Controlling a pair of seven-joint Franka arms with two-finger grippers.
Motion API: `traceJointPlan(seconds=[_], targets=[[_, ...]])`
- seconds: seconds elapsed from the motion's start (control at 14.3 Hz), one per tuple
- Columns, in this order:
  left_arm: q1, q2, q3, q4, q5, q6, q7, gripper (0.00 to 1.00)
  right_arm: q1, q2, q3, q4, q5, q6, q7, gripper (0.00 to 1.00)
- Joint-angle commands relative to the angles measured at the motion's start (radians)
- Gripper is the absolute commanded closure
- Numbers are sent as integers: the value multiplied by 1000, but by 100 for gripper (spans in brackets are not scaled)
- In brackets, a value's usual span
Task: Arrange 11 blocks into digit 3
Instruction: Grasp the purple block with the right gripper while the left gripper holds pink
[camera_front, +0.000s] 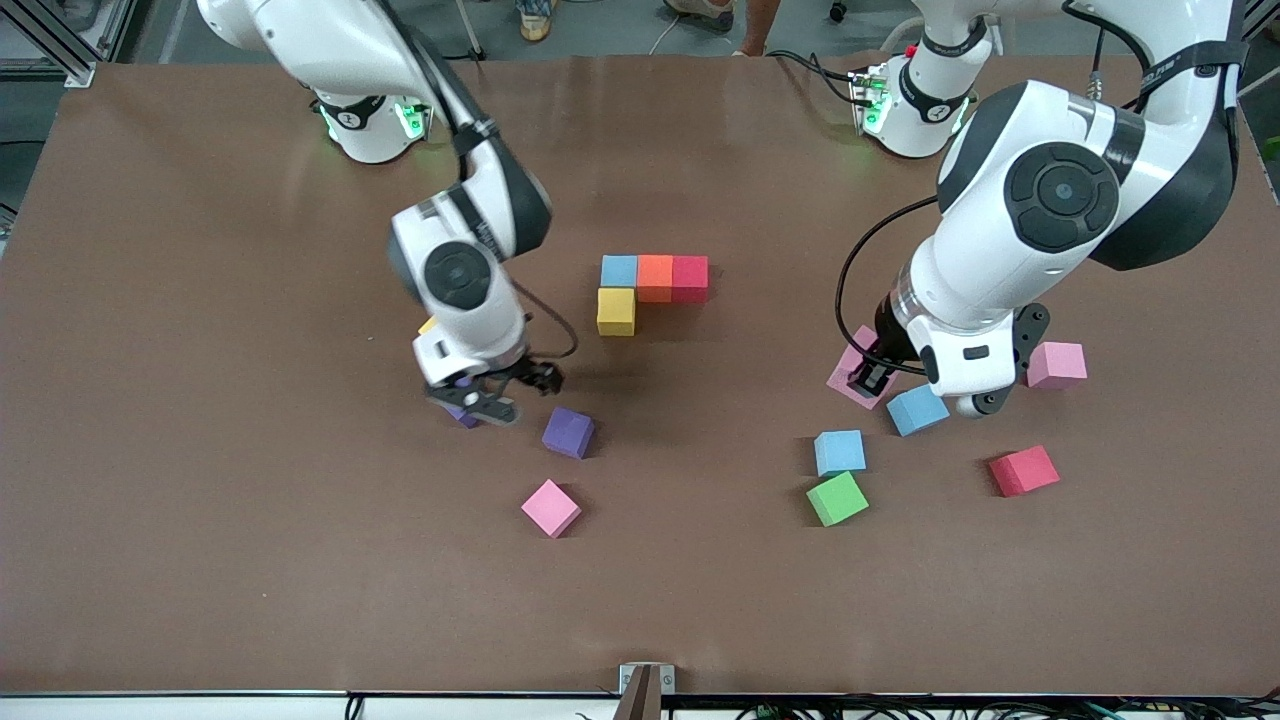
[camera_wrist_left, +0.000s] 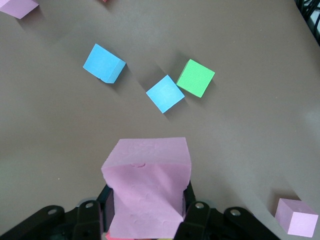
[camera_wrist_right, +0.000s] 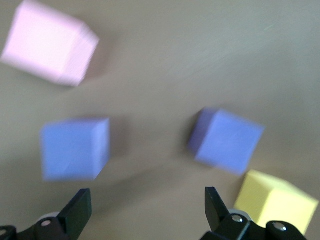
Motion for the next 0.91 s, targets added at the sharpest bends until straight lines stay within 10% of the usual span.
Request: traceJointPlan(seconds=[0.0, 0.84], targets=[[-2, 5, 0, -5, -14, -7, 17, 99, -92, -45, 14, -56, 17, -6, -8, 0], [-2, 22, 0, -4, -14, -2, 22, 98, -129, -57, 17, -254, 19, 209, 156, 0]])
